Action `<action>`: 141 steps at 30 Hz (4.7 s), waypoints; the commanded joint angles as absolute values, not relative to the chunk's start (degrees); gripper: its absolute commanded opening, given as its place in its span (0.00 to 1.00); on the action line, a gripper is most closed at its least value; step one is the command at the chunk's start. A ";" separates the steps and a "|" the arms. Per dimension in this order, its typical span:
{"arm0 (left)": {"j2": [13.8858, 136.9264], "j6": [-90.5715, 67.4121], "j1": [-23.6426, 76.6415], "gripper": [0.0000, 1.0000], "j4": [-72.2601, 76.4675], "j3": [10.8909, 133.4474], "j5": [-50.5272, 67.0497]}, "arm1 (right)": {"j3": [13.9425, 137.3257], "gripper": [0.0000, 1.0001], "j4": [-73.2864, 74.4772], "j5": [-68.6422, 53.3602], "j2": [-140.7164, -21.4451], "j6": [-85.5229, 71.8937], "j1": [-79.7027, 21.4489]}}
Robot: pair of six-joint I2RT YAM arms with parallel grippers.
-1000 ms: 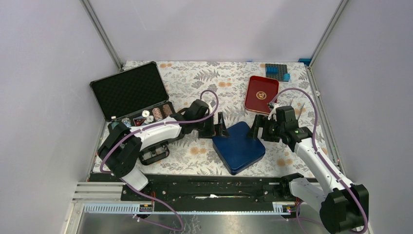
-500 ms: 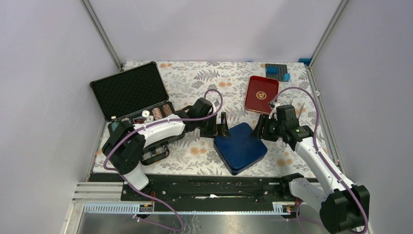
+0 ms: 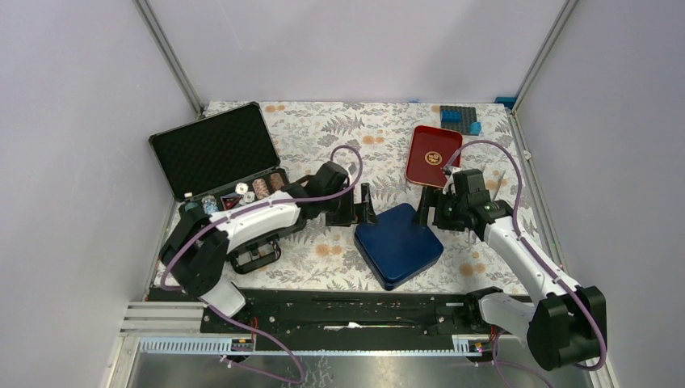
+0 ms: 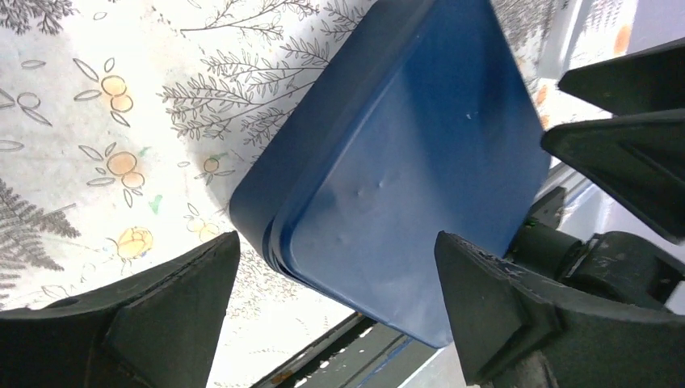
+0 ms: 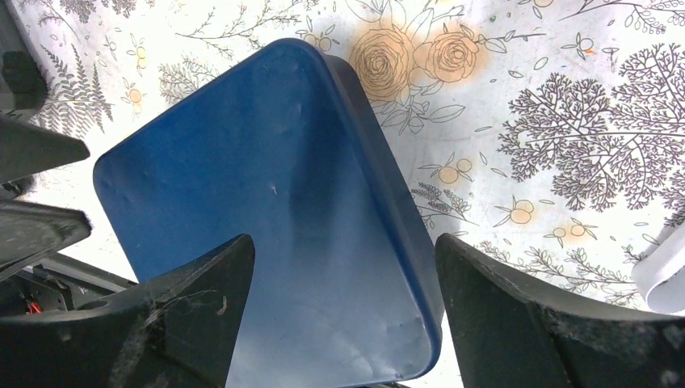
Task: Pack the chocolate
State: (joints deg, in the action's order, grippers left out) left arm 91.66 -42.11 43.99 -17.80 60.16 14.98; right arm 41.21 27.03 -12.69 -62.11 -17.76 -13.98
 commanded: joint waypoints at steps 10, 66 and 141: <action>78.84 -53.38 45.59 0.99 2.59 41.74 22.36 | 38.53 1.00 20.44 -17.27 -63.91 -18.26 -14.15; 88.09 -43.13 37.71 0.82 -3.21 48.46 29.09 | 38.37 1.00 22.12 -19.38 -65.93 -18.84 -15.04; 74.92 -49.39 39.72 0.97 -2.84 37.90 21.17 | 57.55 1.00 29.29 5.91 -81.63 -37.03 -23.64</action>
State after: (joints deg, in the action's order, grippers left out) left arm 74.52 -49.54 39.13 -6.31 38.09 20.78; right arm 56.66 28.08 1.39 -86.46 -38.11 -23.18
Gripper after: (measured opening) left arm 0.970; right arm 0.993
